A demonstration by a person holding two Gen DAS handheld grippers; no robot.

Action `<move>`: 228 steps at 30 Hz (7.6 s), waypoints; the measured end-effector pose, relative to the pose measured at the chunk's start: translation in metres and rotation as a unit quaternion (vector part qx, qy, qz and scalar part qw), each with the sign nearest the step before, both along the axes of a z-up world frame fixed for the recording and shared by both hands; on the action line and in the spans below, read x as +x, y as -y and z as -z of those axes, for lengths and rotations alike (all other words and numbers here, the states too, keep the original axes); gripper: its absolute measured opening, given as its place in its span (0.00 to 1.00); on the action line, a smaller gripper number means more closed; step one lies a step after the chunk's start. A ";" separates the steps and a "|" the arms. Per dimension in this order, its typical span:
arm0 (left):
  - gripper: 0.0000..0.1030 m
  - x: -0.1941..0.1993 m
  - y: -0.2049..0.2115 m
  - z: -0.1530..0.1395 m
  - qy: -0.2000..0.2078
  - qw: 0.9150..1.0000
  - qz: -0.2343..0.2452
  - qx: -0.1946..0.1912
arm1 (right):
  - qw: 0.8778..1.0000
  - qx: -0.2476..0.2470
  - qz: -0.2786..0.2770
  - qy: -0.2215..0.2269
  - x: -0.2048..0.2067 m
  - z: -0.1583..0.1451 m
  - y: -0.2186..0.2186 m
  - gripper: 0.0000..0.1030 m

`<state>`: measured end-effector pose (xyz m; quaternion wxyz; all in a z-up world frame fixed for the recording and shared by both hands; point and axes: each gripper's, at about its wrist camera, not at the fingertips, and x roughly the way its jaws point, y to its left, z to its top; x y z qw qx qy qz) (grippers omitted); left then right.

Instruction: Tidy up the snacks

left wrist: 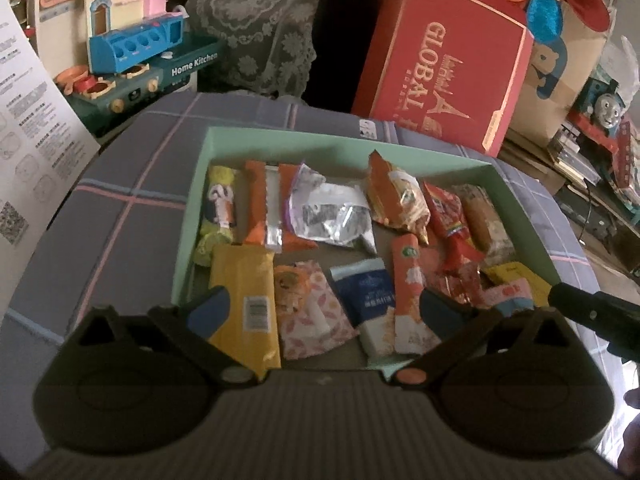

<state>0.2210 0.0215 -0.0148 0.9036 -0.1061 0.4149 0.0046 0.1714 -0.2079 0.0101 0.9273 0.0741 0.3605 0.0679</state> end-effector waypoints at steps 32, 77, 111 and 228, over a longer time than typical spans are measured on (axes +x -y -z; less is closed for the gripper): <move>1.00 -0.131 -0.075 0.026 -0.051 0.996 -0.075 -0.023 | 0.993 0.031 -0.047 -0.099 -0.099 0.029 -0.045 1.00; 0.19 -0.111 -0.049 0.063 -0.032 0.996 -0.040 0.074 | 0.984 -0.051 -0.139 -0.104 -0.105 0.074 -0.097 0.27; 0.11 -0.128 -0.038 0.004 0.000 1.000 0.013 0.007 | 0.995 0.003 -0.087 -0.045 -0.092 0.030 -0.060 0.26; 1.00 -0.128 -0.011 -0.015 -0.043 0.993 -0.037 0.107 | 0.993 -0.031 -0.005 -0.114 -0.103 0.001 -0.015 1.00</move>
